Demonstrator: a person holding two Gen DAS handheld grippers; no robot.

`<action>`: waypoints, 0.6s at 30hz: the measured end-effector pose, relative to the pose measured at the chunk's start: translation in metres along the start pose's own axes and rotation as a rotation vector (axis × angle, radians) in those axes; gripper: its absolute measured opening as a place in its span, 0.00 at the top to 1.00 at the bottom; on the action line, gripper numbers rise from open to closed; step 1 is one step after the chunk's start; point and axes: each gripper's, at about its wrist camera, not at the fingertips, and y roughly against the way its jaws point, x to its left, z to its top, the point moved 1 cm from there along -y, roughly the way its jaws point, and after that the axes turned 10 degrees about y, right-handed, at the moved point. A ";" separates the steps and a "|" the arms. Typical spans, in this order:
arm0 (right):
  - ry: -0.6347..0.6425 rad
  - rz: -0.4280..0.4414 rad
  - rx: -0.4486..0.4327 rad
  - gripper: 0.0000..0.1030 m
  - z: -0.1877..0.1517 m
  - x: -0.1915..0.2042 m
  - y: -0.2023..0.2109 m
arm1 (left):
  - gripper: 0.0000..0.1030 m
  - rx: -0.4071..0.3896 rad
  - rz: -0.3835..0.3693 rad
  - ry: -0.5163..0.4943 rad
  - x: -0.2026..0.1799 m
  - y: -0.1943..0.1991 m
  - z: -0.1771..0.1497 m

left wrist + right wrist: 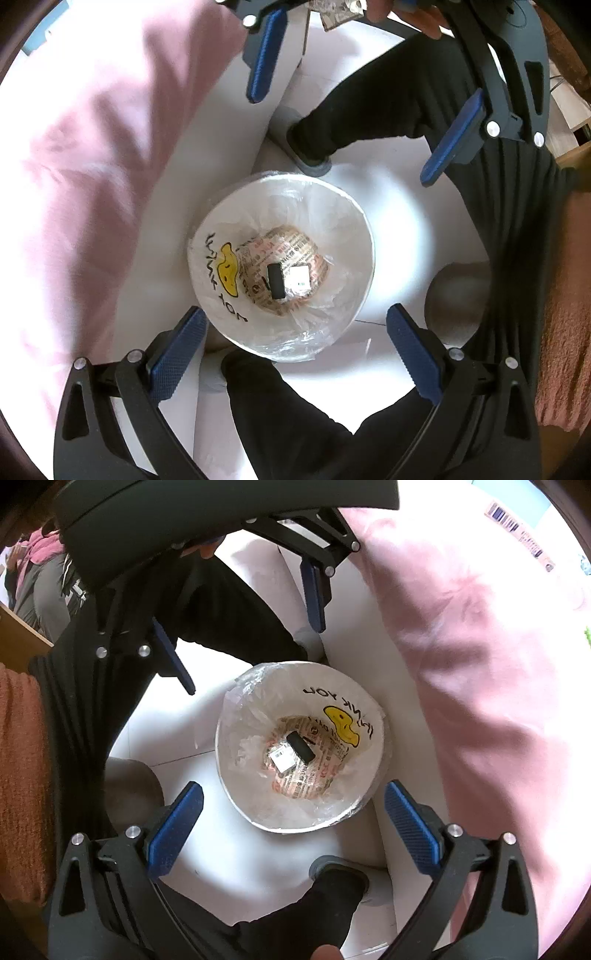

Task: Collect trash
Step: 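Open both tools to drop the roll and box into the bin, then move both tools back over the bedspread toward the remaining items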

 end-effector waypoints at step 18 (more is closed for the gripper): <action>-0.056 -0.292 -0.086 0.07 -0.031 0.019 0.106 | 0.04 -0.246 0.126 0.148 -0.009 0.092 -0.001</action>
